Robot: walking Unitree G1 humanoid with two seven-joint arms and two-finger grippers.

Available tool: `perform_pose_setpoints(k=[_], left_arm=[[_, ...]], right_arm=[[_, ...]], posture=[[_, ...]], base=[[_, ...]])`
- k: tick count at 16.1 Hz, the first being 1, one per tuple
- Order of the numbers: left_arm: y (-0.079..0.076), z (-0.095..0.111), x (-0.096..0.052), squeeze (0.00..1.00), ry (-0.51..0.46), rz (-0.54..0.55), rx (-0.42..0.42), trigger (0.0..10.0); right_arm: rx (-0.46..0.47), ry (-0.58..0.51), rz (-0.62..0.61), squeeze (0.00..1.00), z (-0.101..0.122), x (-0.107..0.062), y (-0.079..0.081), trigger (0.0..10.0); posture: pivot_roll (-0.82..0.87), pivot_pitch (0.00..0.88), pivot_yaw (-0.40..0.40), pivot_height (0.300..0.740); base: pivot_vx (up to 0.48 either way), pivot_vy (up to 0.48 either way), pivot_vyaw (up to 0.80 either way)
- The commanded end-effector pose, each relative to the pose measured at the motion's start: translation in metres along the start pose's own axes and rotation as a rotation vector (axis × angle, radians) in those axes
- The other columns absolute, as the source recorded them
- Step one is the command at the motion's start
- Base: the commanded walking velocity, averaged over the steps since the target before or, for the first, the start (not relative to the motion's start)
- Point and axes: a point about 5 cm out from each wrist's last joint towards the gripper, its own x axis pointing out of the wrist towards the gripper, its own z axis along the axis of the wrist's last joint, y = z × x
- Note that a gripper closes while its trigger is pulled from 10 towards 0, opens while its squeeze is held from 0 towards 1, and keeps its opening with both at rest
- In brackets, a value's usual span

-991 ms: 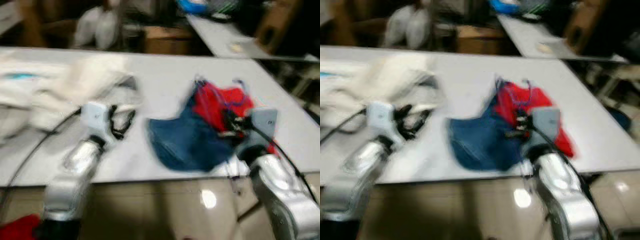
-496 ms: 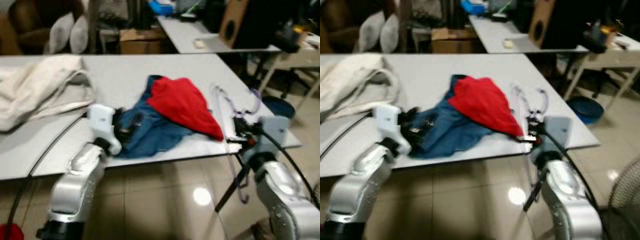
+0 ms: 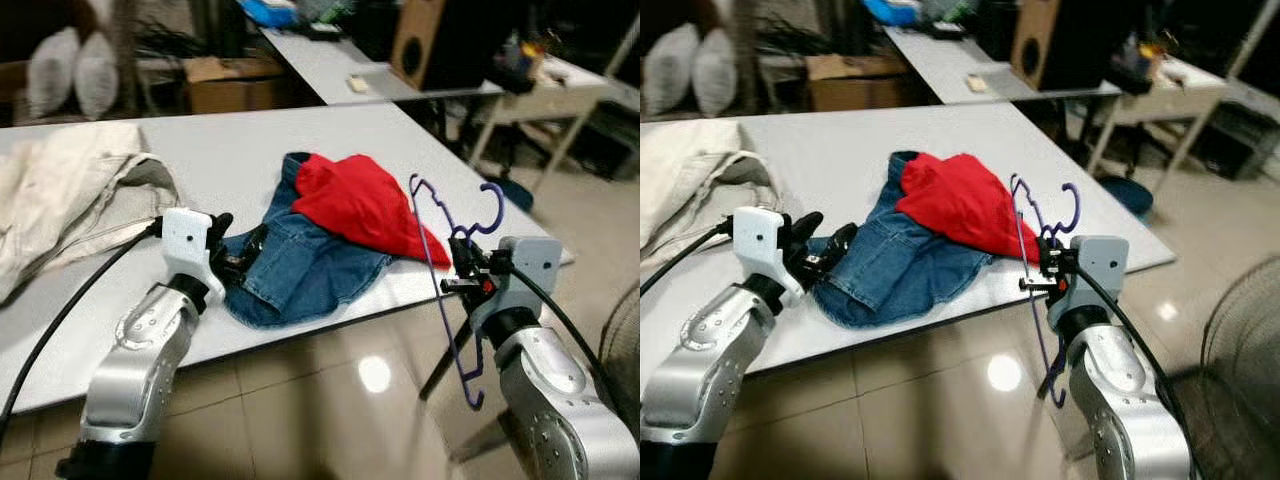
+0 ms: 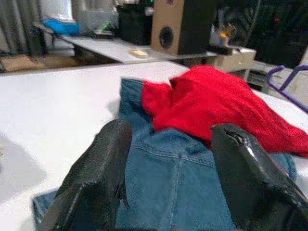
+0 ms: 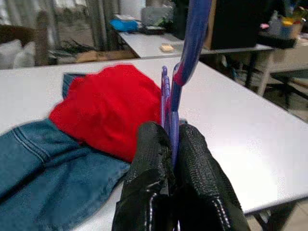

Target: Hang hanger

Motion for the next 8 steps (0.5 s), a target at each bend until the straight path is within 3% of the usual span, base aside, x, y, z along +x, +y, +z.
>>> perform_pose_setpoints(k=[1,3,5,6,7,8], left_arm=[[0.001,0.001,0.0,0.0,0.0,0.003,0.01,10.0],[0.0,-0.003,-0.001,0.0,0.01,0.004,0.002,10.0],[0.001,-0.008,-0.001,0.0,0.032,0.012,-0.026,10.0],[-0.001,-0.01,0.0,0.33,0.038,-0.007,-0.053,10.0],[-0.005,-0.01,-0.001,1.0,0.035,-0.036,-0.067,10.0],[-0.007,-0.01,-0.001,1.0,0.031,-0.048,-0.075,10.0]], right_arm=[[-0.002,-0.002,-0.012,0.0,0.0,0.001,-0.002,10.0],[0.013,-0.005,-0.045,0.0,0.001,0.001,-0.005,10.0],[0.018,-0.007,-0.049,0.0,0.001,0.001,-0.006,10.0],[0.021,-0.01,-0.054,0.0,0.001,0.001,-0.007,10.0],[0.019,-0.013,-0.061,0.0,0.001,0.0,-0.008,10.0],[0.02,-0.014,-0.066,0.0,0.002,0.001,-0.009,10.0]], posture=[[-0.17,0.0,-0.044,0.74],[-0.18,0.0,-0.043,0.74],[-0.18,0.0,-0.041,0.74],[-0.18,0.0,-0.039,0.74],[-0.18,0.0,-0.04,0.74],[-0.18,0.0,-0.04,0.74]], base=[[0.0,0.27,0.0],[0.0,0.0,0.0],[0.0,0.0,-0.63],[0.0,0.0,-0.78],[0.0,0.0,-0.78],[0.0,0.0,-0.78]])
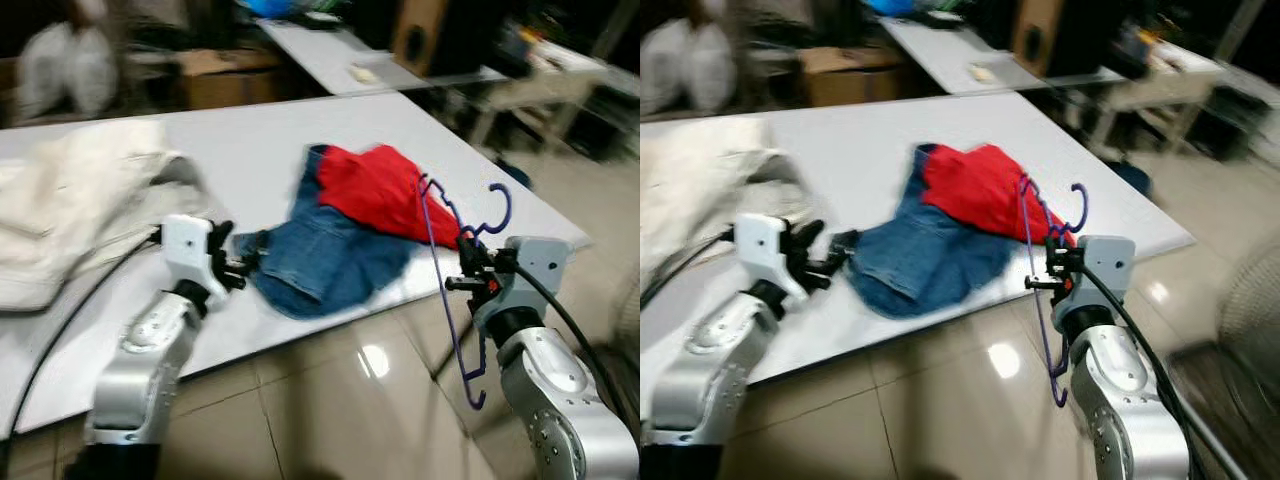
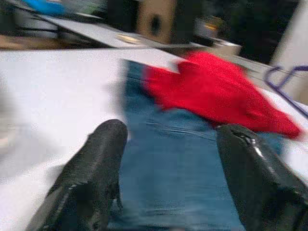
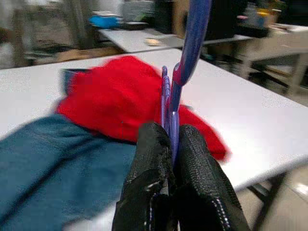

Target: Hang hanger

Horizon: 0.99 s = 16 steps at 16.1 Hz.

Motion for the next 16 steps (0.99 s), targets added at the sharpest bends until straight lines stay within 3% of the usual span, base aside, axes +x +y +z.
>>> perform_pose_setpoints(k=[1,3,6,10,16], left_arm=[[-0.007,-0.002,0.001,1.0,0.008,-0.028,0.007,10.0],[-0.008,-0.001,0.002,1.0,-0.01,-0.034,0.051,10.0],[-0.006,0.002,0.006,1.0,-0.058,-0.005,0.048,10.0],[-0.004,0.004,0.01,1.0,-0.068,0.011,0.035,10.0],[-0.005,0.003,0.014,1.0,-0.072,0.015,0.075,10.0]], right_arm=[[-0.001,-0.009,-0.031,0.0,0.002,0.0,-0.006,10.0],[0.001,-0.011,-0.034,0.0,0.002,0.001,-0.007,10.0],[-0.011,-0.02,-0.038,0.0,0.003,0.001,-0.009,10.0],[-0.016,-0.019,-0.035,0.0,0.003,0.001,-0.009,10.0],[-0.023,-0.015,-0.029,0.0,0.004,0.002,-0.01,10.0]], posture=[[-0.18,0.0,-0.041,0.74],[-0.18,0.0,-0.042,0.74],[-0.19,0.0,-0.041,0.74],[-0.2,0.0,-0.039,0.74],[-0.2,0.0,-0.039,0.74]], base=[[0.0,0.0,-0.78],[0.0,0.0,-0.78],[0.0,0.0,-0.66],[0.314,0.0,0.0],[0.344,0.0,-0.8]])
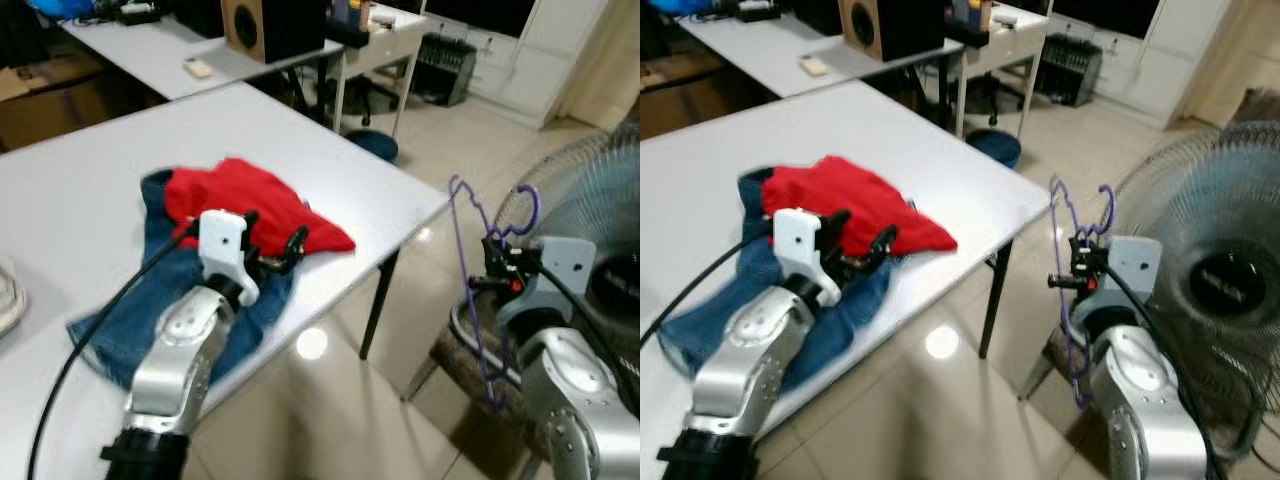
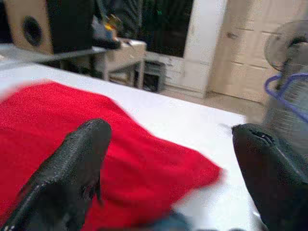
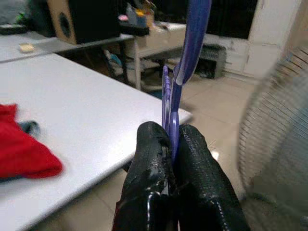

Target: Hang hanger

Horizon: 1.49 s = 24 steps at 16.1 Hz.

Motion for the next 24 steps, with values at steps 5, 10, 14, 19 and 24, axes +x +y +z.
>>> perform_pose_setpoints(k=[5,10,14,19,24], left_arm=[[0.011,0.006,0.001,0.99,-0.022,0.067,0.109,10.0],[0.025,-0.001,-0.004,1.0,0.065,0.052,0.364,10.0],[0.04,-0.023,-0.006,0.99,0.259,0.03,0.457,10.0],[0.058,-0.041,-0.005,0.0,0.434,0.095,0.494,0.0],[0.057,-0.046,-0.005,0.0,0.45,0.068,0.495,0.0]], right_arm=[[-0.017,-0.012,0.031,0.0,0.001,0.001,0.004,10.0],[-0.025,-0.007,0.078,0.0,-0.001,0.003,0.007,10.0],[-0.026,0.005,0.095,0.0,-0.002,0.005,0.008,10.0],[-0.034,0.019,0.102,0.0,-0.005,0.007,0.007,10.0],[-0.041,0.024,0.102,0.0,-0.006,0.005,0.007,10.0]], posture=[[-0.19,0.0,-0.043,0.74],[-0.19,0.0,-0.041,0.74],[-0.18,0.0,-0.052,0.74],[-0.19,0.0,-0.049,0.74],[-0.2,0.0,-0.05,0.74]], base=[[0.344,0.0,0.0],[0.133,0.0,0.0],[0.0,0.0,0.0],[0.0,0.0,0.0],[0.0,0.0,0.0]])
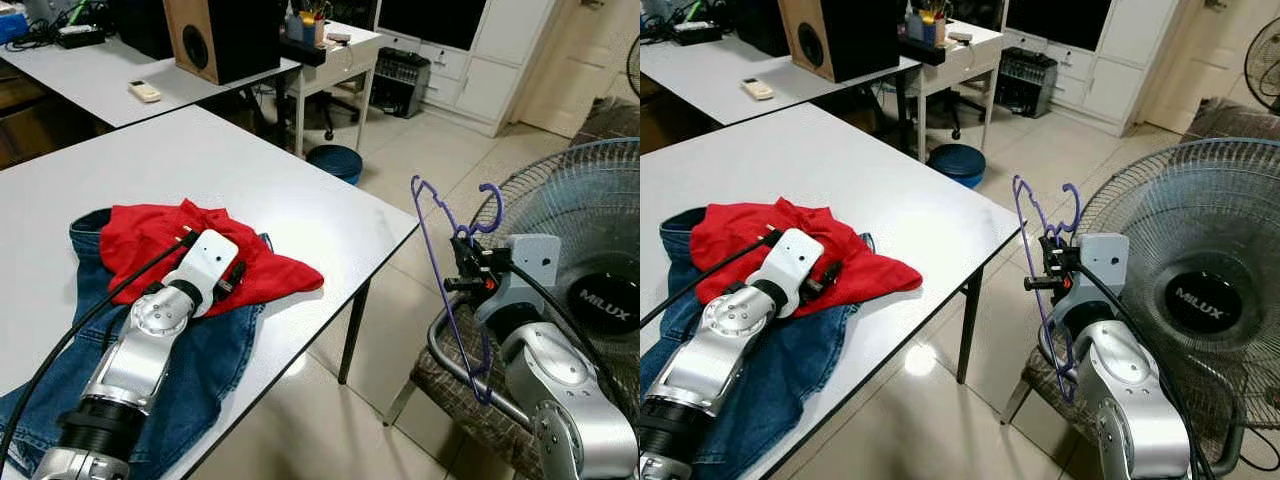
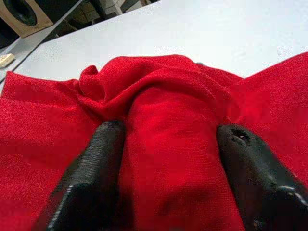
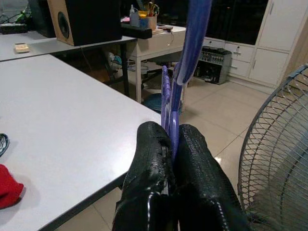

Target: Hang hanger

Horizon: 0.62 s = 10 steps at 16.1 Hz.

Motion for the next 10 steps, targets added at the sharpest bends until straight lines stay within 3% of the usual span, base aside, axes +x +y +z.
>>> perform_pose_setpoints(k=[1,10], left_arm=[[-0.0027,-0.0057,0.0021,0.0,0.035,-0.015,-0.014,0.0],[-0.0025,-0.0007,0.0008,0.0,-0.027,-0.001,-0.058,0.0]], right_arm=[[-0.016,0.005,-0.014,0.0,-0.0003,-0.0005,-0.0041,10.0],[-0.023,-0.01,-0.046,0.0,0.0005,-0.0027,-0.0083,10.0]], posture=[[-0.2,0.0,-0.05,0.74],[-0.2,0.0,-0.052,0.74]], base=[[0.0,0.0,0.0],[0.0,0.0,0.0]])
